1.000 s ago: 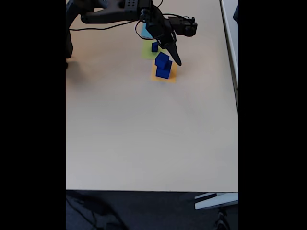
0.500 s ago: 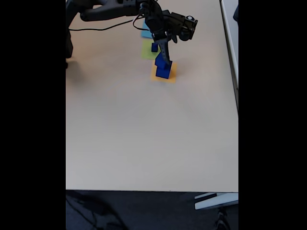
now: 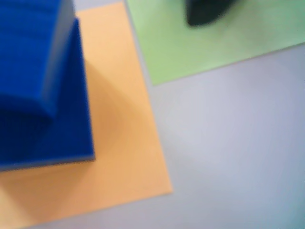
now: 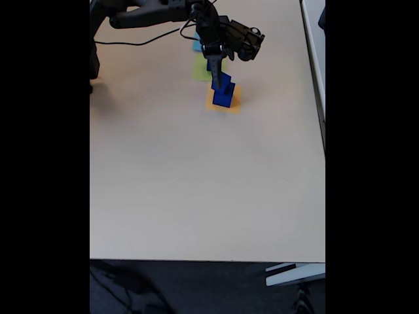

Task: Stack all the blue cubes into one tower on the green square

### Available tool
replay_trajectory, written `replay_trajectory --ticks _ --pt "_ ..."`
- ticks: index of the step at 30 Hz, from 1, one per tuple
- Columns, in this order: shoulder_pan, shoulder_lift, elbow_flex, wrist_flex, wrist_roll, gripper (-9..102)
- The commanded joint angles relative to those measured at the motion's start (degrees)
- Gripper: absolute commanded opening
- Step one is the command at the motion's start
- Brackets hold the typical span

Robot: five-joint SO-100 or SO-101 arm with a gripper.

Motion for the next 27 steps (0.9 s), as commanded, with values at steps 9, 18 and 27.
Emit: replay_trajectory --ticks 9,18,27 --pt "0.18 -0.79 -0.97 0.35 -5.27 51" --pt "-0.26 -2.55 -0.79 0.97 -4.31 52" --pt "0.0 -4.57 -1.23 0.35 -4.13 51"
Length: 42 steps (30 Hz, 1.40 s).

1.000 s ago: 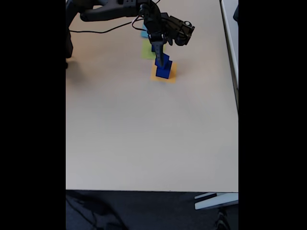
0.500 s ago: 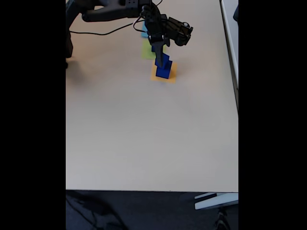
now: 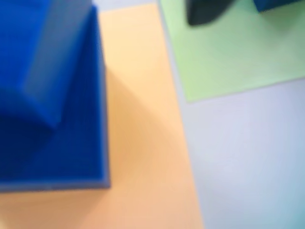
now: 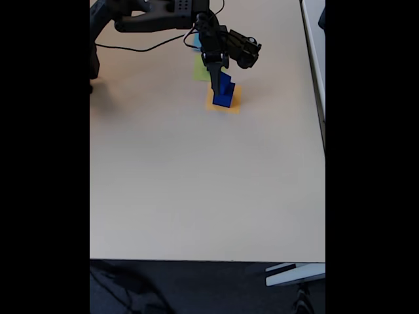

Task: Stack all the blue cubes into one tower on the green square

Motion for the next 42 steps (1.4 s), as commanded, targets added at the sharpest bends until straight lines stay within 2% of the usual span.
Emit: replay_trajectory --ticks 1,9,16,33,42 --pt "0.0 0.35 -1.23 -0.35 0.62 51" --pt "0.35 -0.97 -1.76 -0.53 -0.09 47" --pt "0.53 -0.88 -1.93 -0.53 -0.26 37" --pt "1.14 0.0 -1.67 -0.18 -2.02 26" --pt "1.93 0.35 -1.14 -0.35 -2.9 7"
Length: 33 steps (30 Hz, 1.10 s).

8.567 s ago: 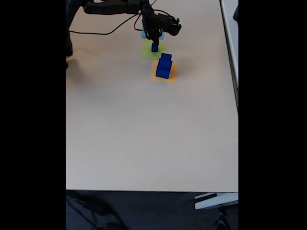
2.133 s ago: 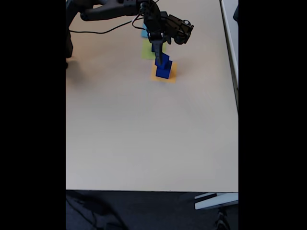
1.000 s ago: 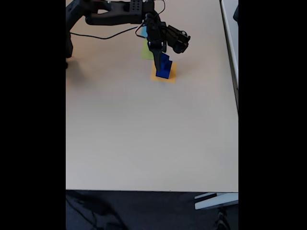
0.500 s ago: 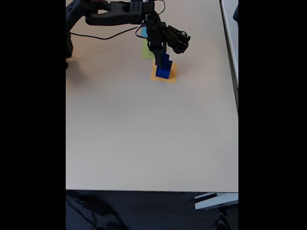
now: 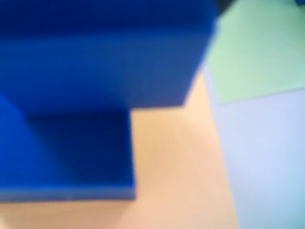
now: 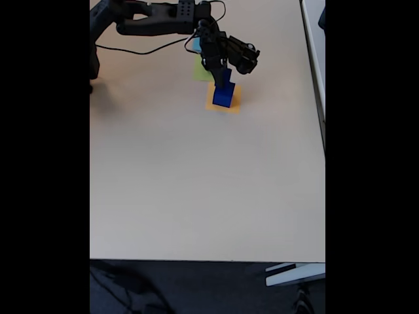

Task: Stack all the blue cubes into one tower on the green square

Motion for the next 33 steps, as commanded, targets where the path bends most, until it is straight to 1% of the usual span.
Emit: replay_trajectory --ticks 1,6,15,20,27,33 --pt "0.79 2.64 -1.23 -0.35 -1.41 6" --pt "1.14 4.04 -1.23 -0.09 -2.72 1" --pt "1.67 9.05 -2.02 -0.26 -9.49 0" --pt "-0.62 13.27 -4.57 0.26 -12.66 2" --pt "-8.44 16.44 -5.19 6.42 -4.75 0" --pt "-15.47 14.5 -5.45 6.68 -0.53 0"
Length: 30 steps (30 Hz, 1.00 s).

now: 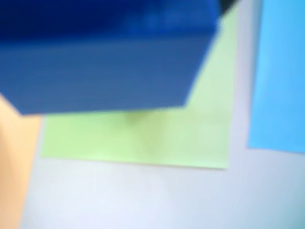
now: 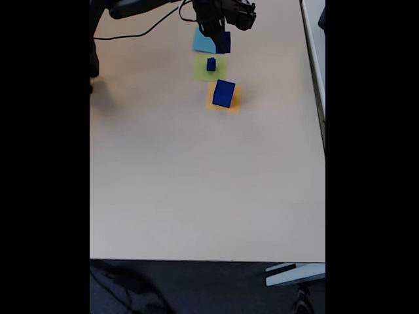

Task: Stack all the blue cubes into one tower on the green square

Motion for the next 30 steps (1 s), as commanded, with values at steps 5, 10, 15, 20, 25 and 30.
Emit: replay_trajectory --ticks 5,10,15,20,25,30 --pt "-7.21 -1.14 -7.56 -0.09 6.94 0" --pt "-10.2 -4.75 -7.56 -0.35 11.34 0" --pt "-12.3 -8.35 -7.73 -0.88 14.68 0" --pt "-13.18 -11.95 -7.73 -4.13 15.12 0" --pt "-13.54 -15.12 -11.34 -4.57 16.26 0" --pt "-14.33 -19.25 -14.77 -4.48 18.98 0"
